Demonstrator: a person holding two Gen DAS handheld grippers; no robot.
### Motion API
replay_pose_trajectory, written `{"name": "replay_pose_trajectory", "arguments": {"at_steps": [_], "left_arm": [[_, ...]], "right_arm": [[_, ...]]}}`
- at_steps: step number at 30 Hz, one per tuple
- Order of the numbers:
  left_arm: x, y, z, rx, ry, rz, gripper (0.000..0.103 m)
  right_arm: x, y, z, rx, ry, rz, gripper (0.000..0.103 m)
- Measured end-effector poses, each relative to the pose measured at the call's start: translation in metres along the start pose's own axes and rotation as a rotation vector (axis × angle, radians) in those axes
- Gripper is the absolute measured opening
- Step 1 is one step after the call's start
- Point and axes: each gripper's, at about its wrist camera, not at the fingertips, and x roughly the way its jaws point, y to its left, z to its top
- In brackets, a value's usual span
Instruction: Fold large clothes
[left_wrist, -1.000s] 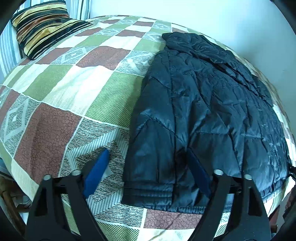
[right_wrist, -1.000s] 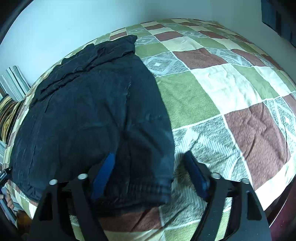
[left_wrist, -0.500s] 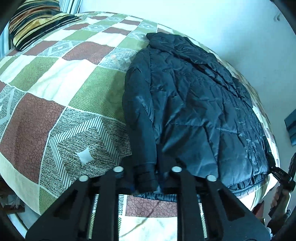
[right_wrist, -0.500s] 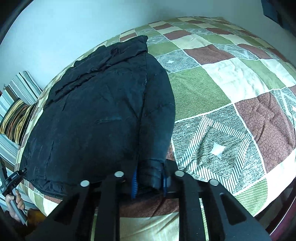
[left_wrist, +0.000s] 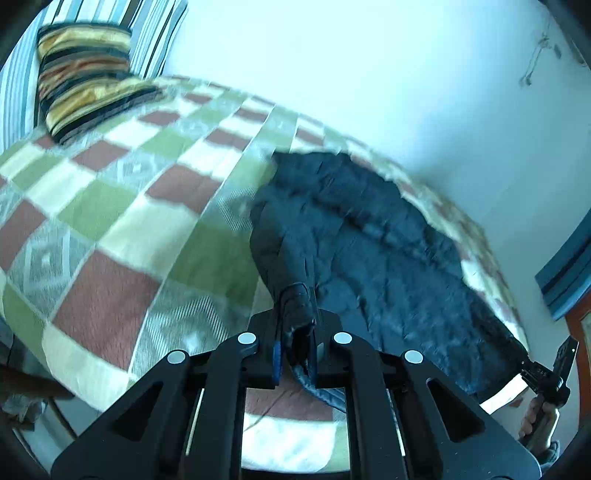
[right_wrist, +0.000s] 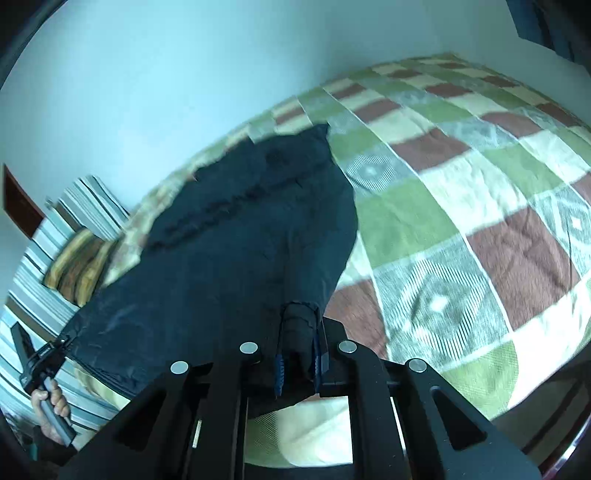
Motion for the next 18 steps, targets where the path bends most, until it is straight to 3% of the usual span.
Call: {"name": "replay_pose_trajectory", "arguments": {"at_steps": [7, 18], "left_arm": [[0.021, -0.019, 0.061, 0.070, -0.069, 0.033, 0.009], [0.144, -0.032, 0.163, 0.086, -0.034, 0.101, 0.009]], "right_arm": [[0.007, 0.017, 0.066, -0.029, -0.084, 0.059, 0.010], [0.102, 0.027, 0.179, 0.031, -0.070, 0.072, 0.010]]}}
